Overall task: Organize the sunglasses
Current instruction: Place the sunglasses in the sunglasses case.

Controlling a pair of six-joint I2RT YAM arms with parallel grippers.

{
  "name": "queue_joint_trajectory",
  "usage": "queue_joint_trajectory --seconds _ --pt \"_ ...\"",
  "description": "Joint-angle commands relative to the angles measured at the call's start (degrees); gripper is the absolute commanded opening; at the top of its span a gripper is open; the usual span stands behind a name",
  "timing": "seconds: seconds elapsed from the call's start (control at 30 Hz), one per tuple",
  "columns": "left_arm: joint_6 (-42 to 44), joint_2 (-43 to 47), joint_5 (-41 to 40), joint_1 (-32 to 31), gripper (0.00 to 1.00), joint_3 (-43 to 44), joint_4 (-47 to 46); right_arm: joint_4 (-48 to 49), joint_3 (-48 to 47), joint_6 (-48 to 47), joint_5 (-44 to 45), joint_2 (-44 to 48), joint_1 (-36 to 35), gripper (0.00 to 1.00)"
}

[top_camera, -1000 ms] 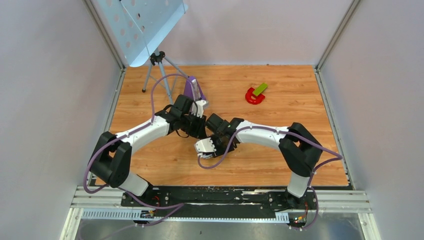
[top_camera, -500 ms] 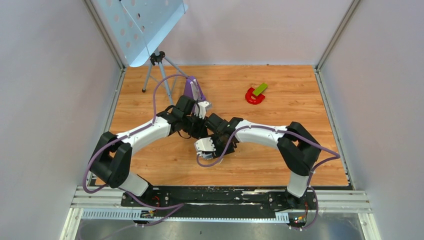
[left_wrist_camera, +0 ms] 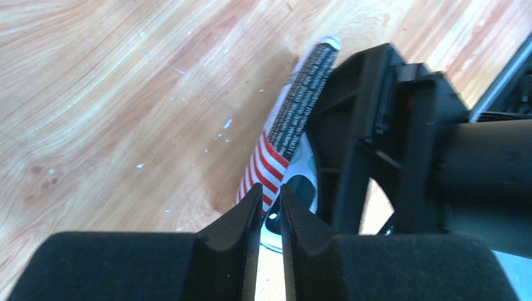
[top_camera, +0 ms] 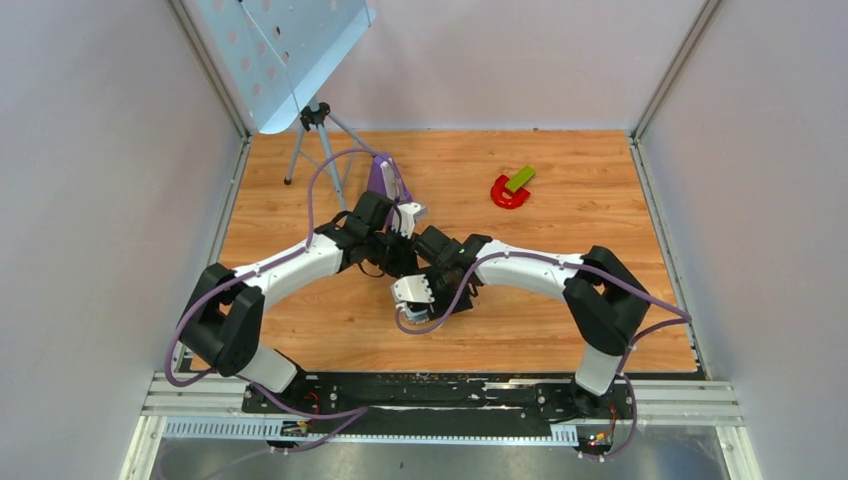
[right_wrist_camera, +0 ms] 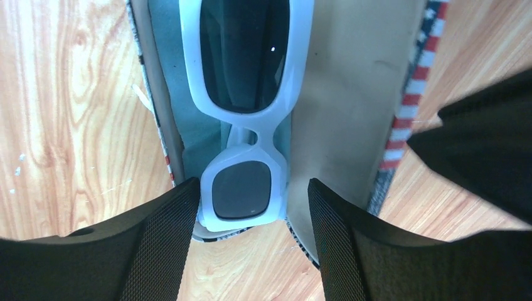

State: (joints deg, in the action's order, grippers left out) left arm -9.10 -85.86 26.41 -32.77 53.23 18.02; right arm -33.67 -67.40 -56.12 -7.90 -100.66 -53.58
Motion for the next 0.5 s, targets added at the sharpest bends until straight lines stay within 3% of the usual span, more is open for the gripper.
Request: queue_joint_trajectory --seconds 0.0,0.27,0.47 --pt "1.37 -0.08 -0.51 -0.56 0.19 -0.68 0.74 -0.24 0.89 2.2 -3.41 4.74 0.89 0.68" --pt "1.12 -1.21 0.58 -0.7 0.18 -0.59 0.74 2.54 3.21 3.52 -2.98 5.87 0.91 0.65" --pt "-0.3 -1.32 -2.14 -0.71 0.35 -0.18 0.83 4.86 5.22 4.72 -3.51 6.81 0.95 0.65"
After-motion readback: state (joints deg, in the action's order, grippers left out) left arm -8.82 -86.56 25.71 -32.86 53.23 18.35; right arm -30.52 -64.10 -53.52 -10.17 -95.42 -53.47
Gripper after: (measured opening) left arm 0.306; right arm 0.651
